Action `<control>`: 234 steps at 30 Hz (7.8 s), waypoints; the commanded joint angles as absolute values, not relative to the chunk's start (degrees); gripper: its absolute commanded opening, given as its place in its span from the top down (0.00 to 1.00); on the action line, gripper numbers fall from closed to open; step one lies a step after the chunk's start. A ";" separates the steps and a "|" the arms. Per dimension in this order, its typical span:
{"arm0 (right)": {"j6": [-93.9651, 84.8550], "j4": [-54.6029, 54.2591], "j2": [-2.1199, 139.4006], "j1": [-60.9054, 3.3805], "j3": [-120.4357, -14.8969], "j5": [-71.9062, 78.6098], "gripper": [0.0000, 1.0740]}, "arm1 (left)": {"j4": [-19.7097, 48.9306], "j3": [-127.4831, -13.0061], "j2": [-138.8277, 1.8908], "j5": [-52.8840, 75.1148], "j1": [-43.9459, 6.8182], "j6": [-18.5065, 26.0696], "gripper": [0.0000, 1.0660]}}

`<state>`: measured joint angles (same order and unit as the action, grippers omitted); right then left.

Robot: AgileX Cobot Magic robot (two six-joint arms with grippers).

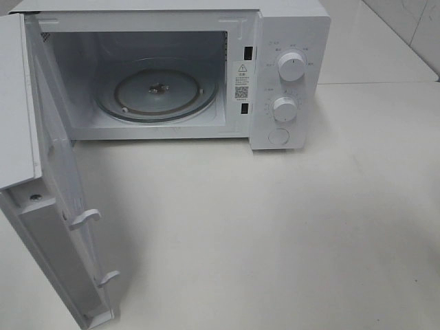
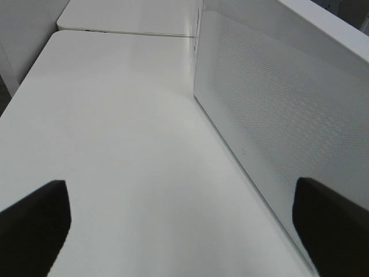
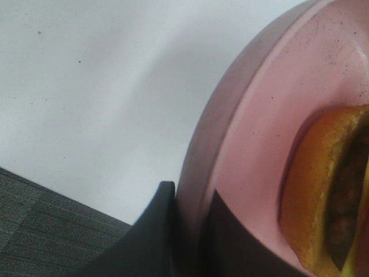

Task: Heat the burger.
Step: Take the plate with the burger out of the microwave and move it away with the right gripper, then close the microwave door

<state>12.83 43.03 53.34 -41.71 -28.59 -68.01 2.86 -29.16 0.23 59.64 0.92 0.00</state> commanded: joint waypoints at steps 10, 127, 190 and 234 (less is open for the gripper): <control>29.97 49.50 61.02 -41.42 -31.63 -71.68 1.00 | 2.75 -28.93 1.49 59.36 1.03 0.00 0.06; 41.42 34.61 72.99 -36.04 -32.66 -45.72 0.27 | 2.75 -28.93 1.49 59.36 1.03 0.00 0.06; 6.42 5.27 0.00 -3.27 -28.88 -57.64 0.29 | 2.75 -28.93 1.49 59.36 1.09 0.00 0.06; 6.25 5.21 -1.72 -0.57 -28.88 -57.64 0.29 | 2.75 -28.93 1.20 59.36 1.09 0.00 0.06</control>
